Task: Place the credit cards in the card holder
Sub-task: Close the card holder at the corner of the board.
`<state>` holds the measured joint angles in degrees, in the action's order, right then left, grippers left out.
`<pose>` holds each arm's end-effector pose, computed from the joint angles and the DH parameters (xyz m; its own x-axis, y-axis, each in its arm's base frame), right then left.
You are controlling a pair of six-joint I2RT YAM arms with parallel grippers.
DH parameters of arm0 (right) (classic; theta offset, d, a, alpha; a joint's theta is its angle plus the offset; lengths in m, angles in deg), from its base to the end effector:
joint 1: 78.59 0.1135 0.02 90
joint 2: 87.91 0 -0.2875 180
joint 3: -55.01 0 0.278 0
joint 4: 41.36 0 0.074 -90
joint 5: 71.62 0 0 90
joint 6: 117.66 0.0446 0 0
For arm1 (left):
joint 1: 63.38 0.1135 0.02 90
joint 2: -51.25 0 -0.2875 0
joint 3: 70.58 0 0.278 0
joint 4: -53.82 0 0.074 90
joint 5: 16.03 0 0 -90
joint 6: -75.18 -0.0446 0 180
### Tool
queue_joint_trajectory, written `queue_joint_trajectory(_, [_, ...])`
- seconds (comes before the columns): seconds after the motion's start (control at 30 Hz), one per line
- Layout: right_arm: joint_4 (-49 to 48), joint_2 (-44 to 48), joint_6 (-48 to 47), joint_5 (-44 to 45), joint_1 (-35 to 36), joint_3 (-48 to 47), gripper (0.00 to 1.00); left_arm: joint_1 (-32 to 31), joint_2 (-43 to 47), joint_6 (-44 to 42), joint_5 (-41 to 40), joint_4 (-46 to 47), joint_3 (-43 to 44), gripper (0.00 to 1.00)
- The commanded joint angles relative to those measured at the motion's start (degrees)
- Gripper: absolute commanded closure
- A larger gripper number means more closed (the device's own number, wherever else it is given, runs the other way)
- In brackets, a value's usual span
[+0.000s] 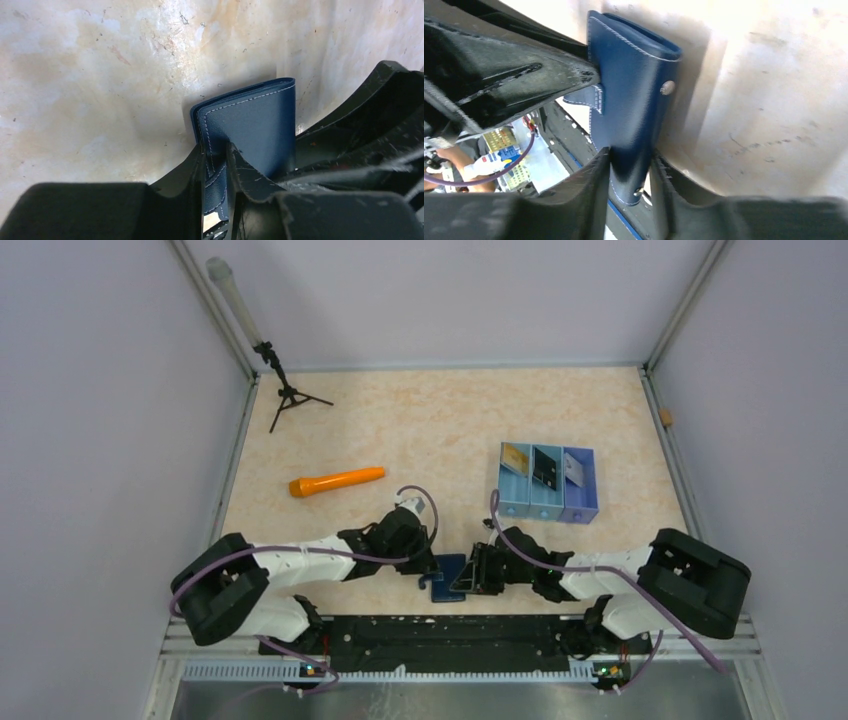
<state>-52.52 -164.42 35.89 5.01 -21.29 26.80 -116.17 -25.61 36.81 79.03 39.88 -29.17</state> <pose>0.1164 0.2003 0.1146 -0.9675 0.1054 -0.2301 -0.1170 0.6199 0.7759 0.1530 -0.2080 0.1423 -0.9342 -0.0611 -0.3515 0.1541 0.8196 -0.5519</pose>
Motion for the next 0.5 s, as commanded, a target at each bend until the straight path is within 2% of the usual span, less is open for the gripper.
queue_joint_trajectory(0.0, [-3.7,0.6,2.2,1.9,0.0,0.6,0.77,-1.5,-1.4,1.8,-3.9,-6.6,-2.9,0.78])
queue_joint_trajectory(0.07, [-3.2,2.2,2.4,3.9,0.0,0.8,0.90,-1.6,0.5,2.4,-4.1,-5.7,-3.2,0.74])
queue_joint_trajectory(0.1, [-2.3,3.6,2.3,4.9,0.1,0.6,0.98,-1.6,1.5,2.5,-4.4,-5.8,-3.1,0.68])
queue_joint_trajectory(0.13, [-0.8,4.7,1.8,5.7,0.1,0.0,1.00,-1.6,2.8,2.4,-5.6,-6.8,-2.6,0.58])
queue_joint_trajectory(0.3, [17.4,9.8,-6.3,11.4,0.0,-8.6,1.00,-1.5,9.4,0.8,-17.0,-19.6,6.7,0.31])
queue_joint_trajectory(0.37, [24.3,10.5,-10.7,14.4,0.1,-13.3,1.00,-1.6,11.4,0.2,-20.0,-23.4,12.0,0.26])
queue_joint_trajectory(0.47, [31.8,10.1,-16.9,18.7,0.1,-19.6,1.00,-1.6,13.4,-0.2,-20.4,-22.9,16.8,0.21])
